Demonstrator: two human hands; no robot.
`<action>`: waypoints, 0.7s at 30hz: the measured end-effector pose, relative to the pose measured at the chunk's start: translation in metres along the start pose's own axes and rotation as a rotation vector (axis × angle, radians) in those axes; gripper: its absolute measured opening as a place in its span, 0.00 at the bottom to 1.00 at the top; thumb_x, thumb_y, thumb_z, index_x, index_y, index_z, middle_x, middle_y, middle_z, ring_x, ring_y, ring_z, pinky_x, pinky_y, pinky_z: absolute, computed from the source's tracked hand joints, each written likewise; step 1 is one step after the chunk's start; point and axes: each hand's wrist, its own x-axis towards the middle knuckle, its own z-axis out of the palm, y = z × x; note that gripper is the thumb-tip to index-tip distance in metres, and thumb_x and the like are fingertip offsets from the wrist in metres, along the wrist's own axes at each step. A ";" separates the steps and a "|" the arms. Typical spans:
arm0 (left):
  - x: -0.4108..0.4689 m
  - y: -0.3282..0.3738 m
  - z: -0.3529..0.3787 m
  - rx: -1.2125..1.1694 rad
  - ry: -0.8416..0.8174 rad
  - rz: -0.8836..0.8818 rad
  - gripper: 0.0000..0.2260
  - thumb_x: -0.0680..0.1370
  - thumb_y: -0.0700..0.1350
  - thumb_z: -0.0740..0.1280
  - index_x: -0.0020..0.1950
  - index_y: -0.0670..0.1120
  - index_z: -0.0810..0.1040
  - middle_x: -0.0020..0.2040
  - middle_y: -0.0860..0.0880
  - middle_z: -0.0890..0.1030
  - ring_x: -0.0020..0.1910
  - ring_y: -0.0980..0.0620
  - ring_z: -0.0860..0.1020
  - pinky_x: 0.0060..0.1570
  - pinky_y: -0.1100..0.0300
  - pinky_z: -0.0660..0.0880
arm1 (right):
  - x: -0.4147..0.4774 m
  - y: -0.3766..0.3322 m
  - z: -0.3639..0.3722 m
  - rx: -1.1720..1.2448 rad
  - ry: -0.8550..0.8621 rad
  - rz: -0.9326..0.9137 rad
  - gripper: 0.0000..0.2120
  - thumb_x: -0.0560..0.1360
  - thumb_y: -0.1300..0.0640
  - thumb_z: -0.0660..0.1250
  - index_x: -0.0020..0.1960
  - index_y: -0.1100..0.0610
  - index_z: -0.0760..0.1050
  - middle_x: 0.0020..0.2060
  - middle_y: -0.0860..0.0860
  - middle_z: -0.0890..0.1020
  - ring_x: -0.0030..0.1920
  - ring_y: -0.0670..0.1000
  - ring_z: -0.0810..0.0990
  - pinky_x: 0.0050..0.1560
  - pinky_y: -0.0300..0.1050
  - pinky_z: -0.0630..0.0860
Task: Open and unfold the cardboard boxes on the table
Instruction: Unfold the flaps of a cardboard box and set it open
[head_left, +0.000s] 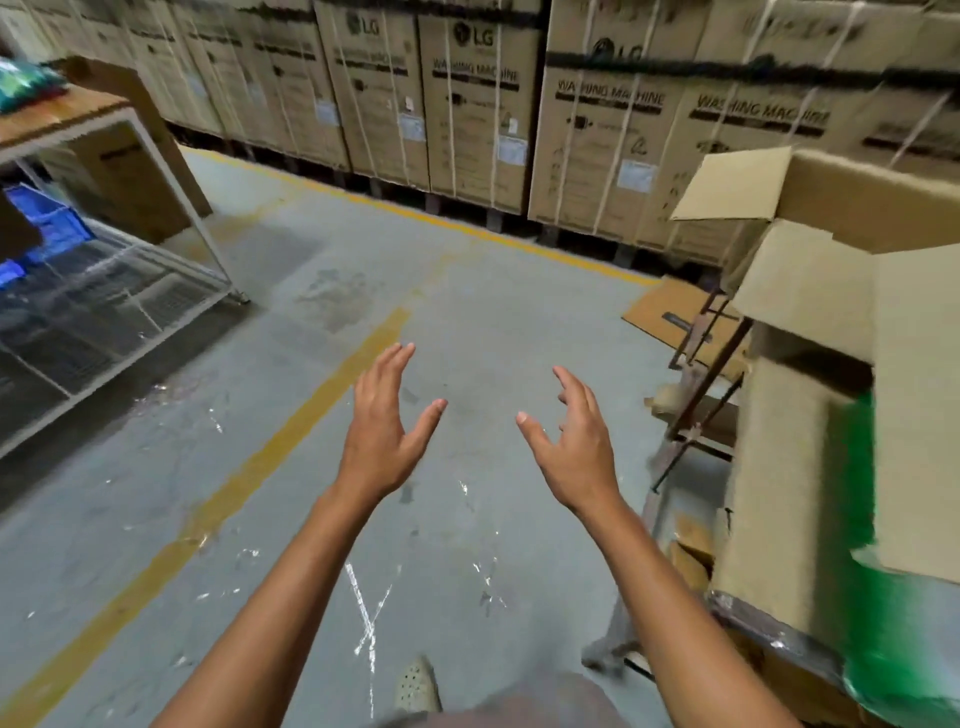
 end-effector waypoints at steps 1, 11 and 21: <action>0.025 -0.008 0.002 -0.008 -0.027 0.022 0.29 0.78 0.56 0.64 0.75 0.42 0.66 0.72 0.44 0.70 0.73 0.45 0.66 0.72 0.60 0.59 | 0.017 -0.003 0.003 -0.008 0.030 0.018 0.33 0.77 0.48 0.70 0.77 0.52 0.62 0.74 0.49 0.67 0.71 0.51 0.69 0.67 0.57 0.72; 0.251 -0.063 0.087 -0.096 -0.161 0.204 0.29 0.78 0.57 0.63 0.75 0.42 0.66 0.72 0.43 0.70 0.71 0.44 0.67 0.69 0.73 0.52 | 0.196 0.035 0.013 -0.074 0.257 0.153 0.32 0.78 0.48 0.69 0.77 0.52 0.62 0.74 0.49 0.66 0.71 0.51 0.68 0.68 0.57 0.73; 0.478 -0.077 0.214 -0.119 -0.260 0.276 0.28 0.78 0.56 0.64 0.75 0.44 0.66 0.73 0.45 0.69 0.73 0.46 0.66 0.70 0.65 0.57 | 0.421 0.096 0.003 -0.063 0.352 0.227 0.32 0.78 0.49 0.68 0.78 0.52 0.61 0.75 0.48 0.66 0.73 0.50 0.67 0.69 0.53 0.71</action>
